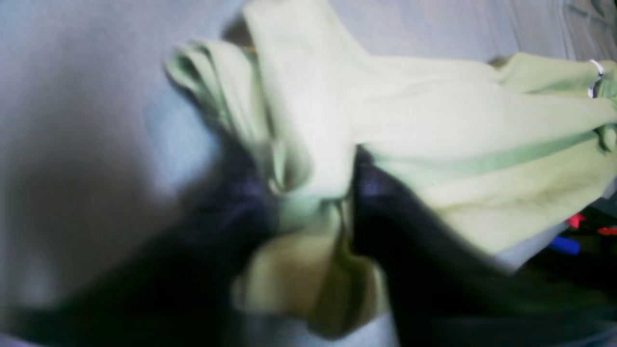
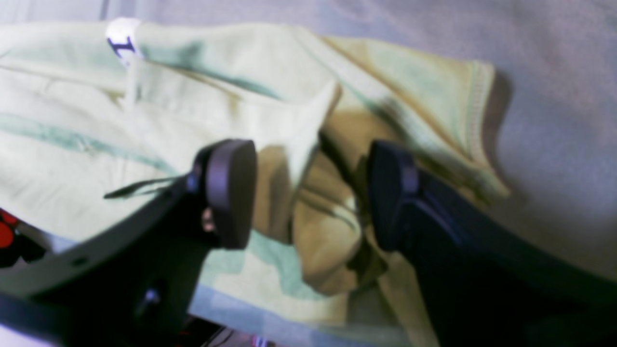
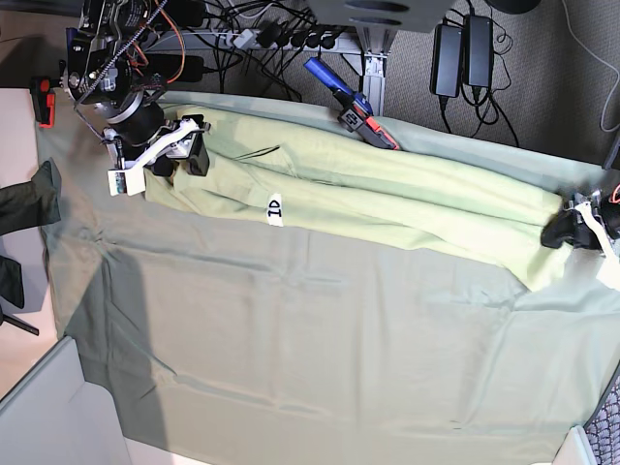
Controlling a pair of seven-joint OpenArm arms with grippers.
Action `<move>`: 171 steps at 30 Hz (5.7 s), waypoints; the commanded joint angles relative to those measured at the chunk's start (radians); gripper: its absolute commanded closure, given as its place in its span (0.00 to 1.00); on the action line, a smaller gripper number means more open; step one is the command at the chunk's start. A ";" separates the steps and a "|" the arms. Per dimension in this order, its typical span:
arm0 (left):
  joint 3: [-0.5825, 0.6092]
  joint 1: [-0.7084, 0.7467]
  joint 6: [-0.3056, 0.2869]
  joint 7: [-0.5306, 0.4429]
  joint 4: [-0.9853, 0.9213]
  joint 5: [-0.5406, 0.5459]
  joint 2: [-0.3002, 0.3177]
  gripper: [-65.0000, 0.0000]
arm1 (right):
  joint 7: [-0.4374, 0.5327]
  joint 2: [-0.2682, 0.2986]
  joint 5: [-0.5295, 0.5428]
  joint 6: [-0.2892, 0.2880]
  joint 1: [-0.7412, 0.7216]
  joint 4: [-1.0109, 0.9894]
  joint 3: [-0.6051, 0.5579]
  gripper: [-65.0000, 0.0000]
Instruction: Fold the T-shirt properly
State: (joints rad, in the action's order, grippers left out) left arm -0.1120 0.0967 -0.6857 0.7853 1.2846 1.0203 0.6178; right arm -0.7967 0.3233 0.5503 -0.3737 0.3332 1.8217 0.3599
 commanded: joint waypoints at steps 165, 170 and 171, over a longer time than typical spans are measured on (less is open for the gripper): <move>0.202 -0.082 -0.012 0.050 0.461 -0.164 -0.282 0.49 | -0.011 -0.288 0.188 -0.057 0.017 -0.053 0.114 0.44; 0.202 -0.082 -0.012 0.050 0.461 -0.164 -0.283 0.49 | -0.008 -0.291 0.204 -0.057 0.019 -0.124 0.106 0.44; 0.202 -0.082 -0.012 0.050 0.461 -0.164 -0.283 0.49 | -0.009 -0.291 0.214 -0.057 0.019 -0.140 0.106 0.44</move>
State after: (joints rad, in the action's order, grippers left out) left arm 0.0959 0.0303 -0.6788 0.8600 1.7264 0.8349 0.3298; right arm -0.7834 0.0303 0.7925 -0.3969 0.3496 1.6794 0.4664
